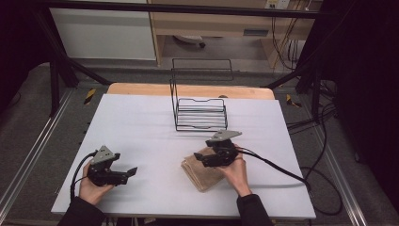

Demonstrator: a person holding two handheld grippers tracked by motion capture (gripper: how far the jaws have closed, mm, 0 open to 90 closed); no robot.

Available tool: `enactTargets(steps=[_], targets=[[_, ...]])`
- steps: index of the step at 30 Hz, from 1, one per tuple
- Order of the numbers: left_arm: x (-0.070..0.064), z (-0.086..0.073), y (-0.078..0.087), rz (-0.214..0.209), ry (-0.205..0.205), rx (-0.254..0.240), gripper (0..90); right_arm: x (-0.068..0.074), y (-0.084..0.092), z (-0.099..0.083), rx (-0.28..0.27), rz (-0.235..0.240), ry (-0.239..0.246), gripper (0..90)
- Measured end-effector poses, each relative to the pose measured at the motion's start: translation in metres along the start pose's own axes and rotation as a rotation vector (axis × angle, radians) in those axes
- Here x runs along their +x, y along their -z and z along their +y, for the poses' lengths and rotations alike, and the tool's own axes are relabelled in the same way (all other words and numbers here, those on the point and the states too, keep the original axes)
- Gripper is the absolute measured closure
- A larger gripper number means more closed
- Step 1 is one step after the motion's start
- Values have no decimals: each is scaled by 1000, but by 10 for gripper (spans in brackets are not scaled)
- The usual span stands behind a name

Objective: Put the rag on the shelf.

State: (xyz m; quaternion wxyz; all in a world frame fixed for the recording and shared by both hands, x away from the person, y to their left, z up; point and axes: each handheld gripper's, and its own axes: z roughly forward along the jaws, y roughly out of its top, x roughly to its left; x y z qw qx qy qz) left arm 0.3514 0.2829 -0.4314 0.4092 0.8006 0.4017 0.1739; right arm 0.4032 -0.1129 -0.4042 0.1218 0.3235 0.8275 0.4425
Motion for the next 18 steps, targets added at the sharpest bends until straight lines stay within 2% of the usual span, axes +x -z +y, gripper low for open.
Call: enactTargets(steps=[3,7,10,11,12,17,18], targets=[[-2,1,-2,-1,2,5,88,-16,16,-16,29,-30,-27,321],[-4,1,-3,-1,4,5,88,-28,32,-44,72,-31,-80,433],[-5,1,-5,-4,1,12,88,-30,40,-62,107,-31,-103,498],[-5,1,-5,-4,1,12,88,-30,40,-62,107,-31,-103,498],[-5,1,-5,-3,-1,14,88,-29,42,-71,137,-27,-112,538],[-6,1,-5,-6,-4,18,89,-30,42,-80,150,-15,-143,606],[-6,0,-5,-7,-2,21,90,-30,41,-80,155,-9,-164,650]])
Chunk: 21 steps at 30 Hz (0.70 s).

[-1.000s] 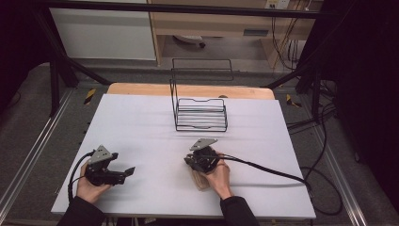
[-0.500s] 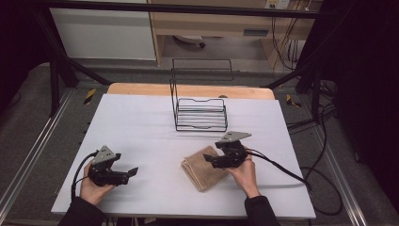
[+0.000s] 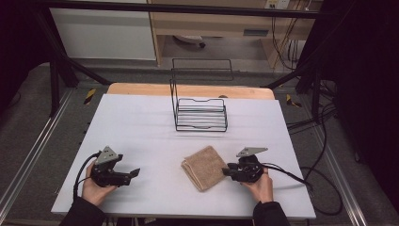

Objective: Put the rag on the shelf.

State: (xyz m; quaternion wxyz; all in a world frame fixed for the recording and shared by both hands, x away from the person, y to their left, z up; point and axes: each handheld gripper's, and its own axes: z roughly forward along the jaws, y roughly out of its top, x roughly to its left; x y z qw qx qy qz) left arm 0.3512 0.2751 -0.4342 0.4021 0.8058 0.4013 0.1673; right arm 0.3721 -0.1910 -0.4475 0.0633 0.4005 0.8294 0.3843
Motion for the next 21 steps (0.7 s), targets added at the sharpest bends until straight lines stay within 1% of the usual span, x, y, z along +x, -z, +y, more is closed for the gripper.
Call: enactTargets(steps=[2,5,9,10,12,16,19,21], targets=[[0,0,0,-1,1,1,90,0,-1,0,6,4,-19,689],[0,-1,-1,-2,0,6,91,0,-2,0,12,6,-33,709],[0,0,-1,-2,-1,6,91,1,-3,0,19,15,-66,781],[0,0,-1,-2,-1,6,91,1,-3,0,19,15,-66,781],[0,0,0,-2,0,6,91,2,-2,0,21,12,-74,826],[0,0,0,-1,0,7,91,5,0,-2,22,4,-84,835],[-1,0,0,-1,1,6,91,10,4,-5,18,4,-109,840],[-1,0,0,-2,1,6,91,13,6,-7,12,-5,-118,839]])
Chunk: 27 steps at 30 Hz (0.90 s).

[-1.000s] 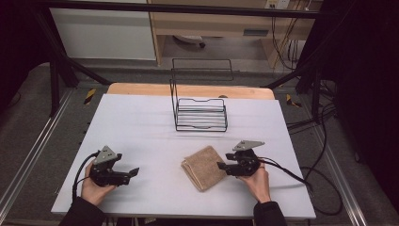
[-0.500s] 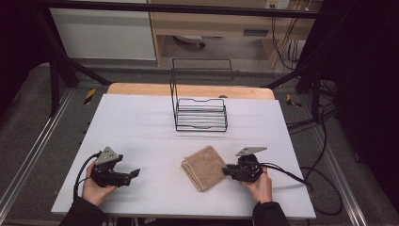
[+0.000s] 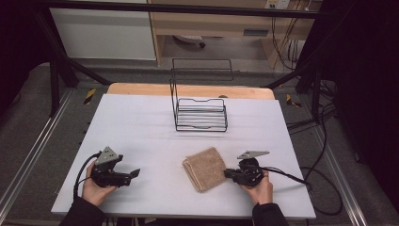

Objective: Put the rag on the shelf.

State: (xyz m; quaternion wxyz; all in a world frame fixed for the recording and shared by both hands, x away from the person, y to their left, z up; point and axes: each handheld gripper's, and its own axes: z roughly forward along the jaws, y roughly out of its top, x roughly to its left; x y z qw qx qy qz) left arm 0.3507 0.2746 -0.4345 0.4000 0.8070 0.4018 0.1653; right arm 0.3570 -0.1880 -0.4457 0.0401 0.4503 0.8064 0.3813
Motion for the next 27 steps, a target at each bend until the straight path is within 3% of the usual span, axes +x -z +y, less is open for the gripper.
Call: enactTargets(steps=[13,16,18,20,22,23,27], targets=[[-2,1,-2,5,11,2,91,13,6,-14,-9,-21,-46,818],[-4,4,-3,8,19,-1,91,12,7,-15,-21,-22,-27,709],[-5,5,-4,6,23,-2,91,8,10,-13,-52,-25,-3,656],[-8,9,-5,6,46,-9,92,3,14,-11,-98,-12,13,545],[-10,11,-6,-4,59,-15,93,1,16,-11,-119,-10,19,540],[-14,16,-9,2,61,-15,94,-4,18,-9,-130,-3,42,438],[-28,26,-15,-2,60,-19,94,-12,18,-7,-156,-22,105,302]])
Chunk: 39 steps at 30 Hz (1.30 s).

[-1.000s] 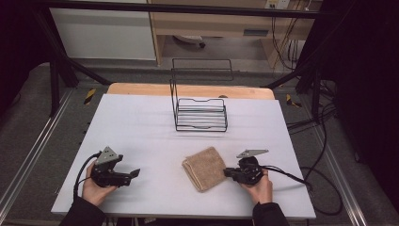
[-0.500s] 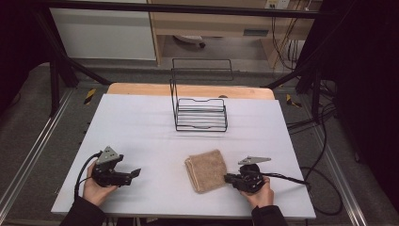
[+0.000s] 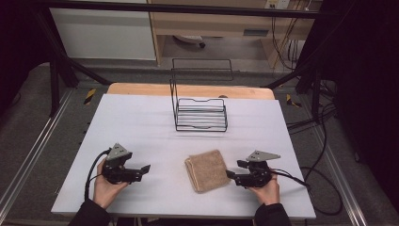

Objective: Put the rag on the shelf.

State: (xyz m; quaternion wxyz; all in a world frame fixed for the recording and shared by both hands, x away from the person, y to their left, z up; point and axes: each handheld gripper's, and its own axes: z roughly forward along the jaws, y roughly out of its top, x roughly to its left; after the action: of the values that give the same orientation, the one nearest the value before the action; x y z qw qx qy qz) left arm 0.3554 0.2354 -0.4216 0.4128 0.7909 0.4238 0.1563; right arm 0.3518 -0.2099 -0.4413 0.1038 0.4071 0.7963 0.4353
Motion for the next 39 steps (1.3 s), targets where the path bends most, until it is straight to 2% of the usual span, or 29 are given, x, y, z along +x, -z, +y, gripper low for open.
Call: enactTargets(steps=[2,4,5,7,8,10,13,18,23,25,30,33,34,36,37,39], targets=[[-4,3,-2,-5,3,-2,95,-5,-1,0,-6,1,11,260],[-13,8,-8,-10,-4,1,96,-8,0,1,-7,1,-9,234],[-22,14,-16,-20,-6,11,96,-9,0,1,-2,2,-16,202],[-26,17,-20,-26,-7,17,97,-9,1,2,-5,-6,-11,172],[-35,23,-28,-35,1,26,99,-10,1,2,-5,-7,-10,162],[-39,26,-32,-38,-1,28,103,-10,2,2,-7,-5,-8,125],[-53,34,-44,-49,-6,42,113,-11,3,3,-4,-4,-11,91],[-71,44,-64,-81,-1,64,174,-10,3,2,-5,-12,-15,29],[-83,49,-82,-99,28,101,302,-11,2,2,3,-18,-12,5],[-85,50,-89,-91,43,120,363,-11,2,2,1,-23,-9,5],[-85,50,-101,-90,82,151,444,-10,1,1,-3,-26,-6,5],[-87,50,-107,-87,86,163,459,-10,1,1,-4,-26,-9,5],[-88,51,-111,-96,103,166,471,-10,1,2,-5,-25,-10,5],[-88,51,-112,-95,107,165,488,-10,1,2,-8,-24,-16,5],[-88,51,-115,-70,104,167,498,-10,1,2,-11,-25,-13,5],[-88,50,-117,-69,116,167,500,-10,1,2,-12,-25,-15,5]])
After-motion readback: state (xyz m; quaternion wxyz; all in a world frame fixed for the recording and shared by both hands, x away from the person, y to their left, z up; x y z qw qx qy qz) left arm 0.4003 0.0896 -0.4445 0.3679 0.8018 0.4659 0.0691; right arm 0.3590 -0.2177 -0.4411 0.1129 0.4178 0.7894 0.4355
